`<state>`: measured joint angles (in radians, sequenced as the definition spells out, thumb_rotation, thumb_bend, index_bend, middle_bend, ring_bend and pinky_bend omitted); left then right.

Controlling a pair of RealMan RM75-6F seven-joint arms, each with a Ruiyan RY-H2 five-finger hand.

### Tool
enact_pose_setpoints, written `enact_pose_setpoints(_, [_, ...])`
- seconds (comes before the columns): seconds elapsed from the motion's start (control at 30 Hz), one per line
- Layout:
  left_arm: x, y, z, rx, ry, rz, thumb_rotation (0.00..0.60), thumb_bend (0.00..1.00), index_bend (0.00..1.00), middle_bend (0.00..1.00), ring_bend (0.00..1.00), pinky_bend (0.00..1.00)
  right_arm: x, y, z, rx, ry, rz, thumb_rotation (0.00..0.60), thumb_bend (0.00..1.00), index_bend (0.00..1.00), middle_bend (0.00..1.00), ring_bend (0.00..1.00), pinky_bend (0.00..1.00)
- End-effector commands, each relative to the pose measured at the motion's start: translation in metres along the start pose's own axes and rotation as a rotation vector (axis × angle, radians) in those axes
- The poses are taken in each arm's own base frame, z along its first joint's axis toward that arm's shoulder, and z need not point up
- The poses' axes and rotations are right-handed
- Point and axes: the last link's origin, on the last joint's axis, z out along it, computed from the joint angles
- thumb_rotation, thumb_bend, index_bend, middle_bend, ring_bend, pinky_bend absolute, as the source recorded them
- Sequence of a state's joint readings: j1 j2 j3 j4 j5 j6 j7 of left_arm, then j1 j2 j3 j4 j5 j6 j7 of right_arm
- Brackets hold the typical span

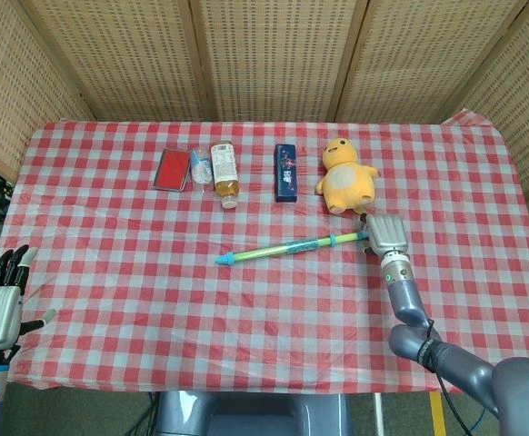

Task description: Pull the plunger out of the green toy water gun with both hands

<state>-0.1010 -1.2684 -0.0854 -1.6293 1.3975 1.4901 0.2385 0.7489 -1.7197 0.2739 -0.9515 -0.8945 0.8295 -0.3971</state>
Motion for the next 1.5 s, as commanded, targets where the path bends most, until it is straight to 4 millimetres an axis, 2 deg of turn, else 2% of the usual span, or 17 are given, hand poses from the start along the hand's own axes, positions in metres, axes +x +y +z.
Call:
enact_pose_setpoints(0.03, [0.000, 0.000, 0.000, 0.000, -0.001, 0.001, 0.600, 0.00, 0.00, 0.00, 0.00, 0.00, -0.003, -0.001, 0.002, -0.002, -0.007, -0.001, 0.600, 0.54, 0.45, 1.00, 1.00, 0.78])
enact_pose_setpoints(0.33, [-0.001, 0.000, 0.001, -0.001, -0.009, -0.001, 0.600, 0.00, 0.00, 0.00, 0.00, 0.00, -0.011, 0.003, 0.002, -0.015, -0.026, -0.012, 0.600, 0.54, 0.48, 1.00, 1.00, 0.78])
enact_pose_setpoints(0.47, [-0.001, 0.000, 0.001, -0.002, -0.010, -0.002, 0.600, 0.00, 0.00, 0.00, 0.00, 0.00, -0.013, 0.005, 0.000, -0.017, -0.028, -0.013, 0.600, 0.54, 0.57, 1.00, 1.00, 0.78])
enact_pose_setpoints(0.67, [0.001, 0.001, 0.000, -0.004, -0.004, -0.008, 0.600, 0.00, 0.00, 0.00, 0.00, 0.00, -0.016, 0.010, -0.005, -0.019, -0.029, -0.017, 0.600, 0.54, 0.77, 1.00, 1.00, 0.78])
enact_pose_setpoints(0.87, [0.001, 0.001, -0.001, -0.010, -0.008, -0.012, 0.600, 0.00, 0.00, 0.00, 0.00, 0.00, -0.011, 0.011, -0.012, -0.011, -0.018, -0.014, 0.600, 0.54, 0.82, 1.00, 1.00, 0.78])
enact_pose_setpoints(1.0, [0.002, 0.004, -0.001, -0.020, -0.010, -0.016, 0.600, 0.00, 0.00, 0.00, 0.00, 0.00, -0.001, 0.010, -0.019, -0.019, 0.001, -0.017, 0.600, 0.54, 0.83, 1.00, 1.00, 0.78])
enact_pose_setpoints(1.33, [0.008, 0.010, 0.004, -0.037, -0.013, -0.048, 0.600, 0.00, 0.00, 0.00, 0.00, 0.00, 0.045, -0.019, -0.045, -0.045, 0.043, 0.045, 0.600, 0.55, 0.84, 1.00, 1.00, 0.78])
enact_pose_setpoints(1.5, [0.014, 0.012, 0.008, -0.043, -0.011, -0.055, 0.600, 0.00, 0.00, 0.00, 0.00, 0.00, 0.059, -0.032, -0.056, -0.078, 0.042, 0.050, 0.600, 0.55, 0.84, 1.00, 1.00, 0.78])
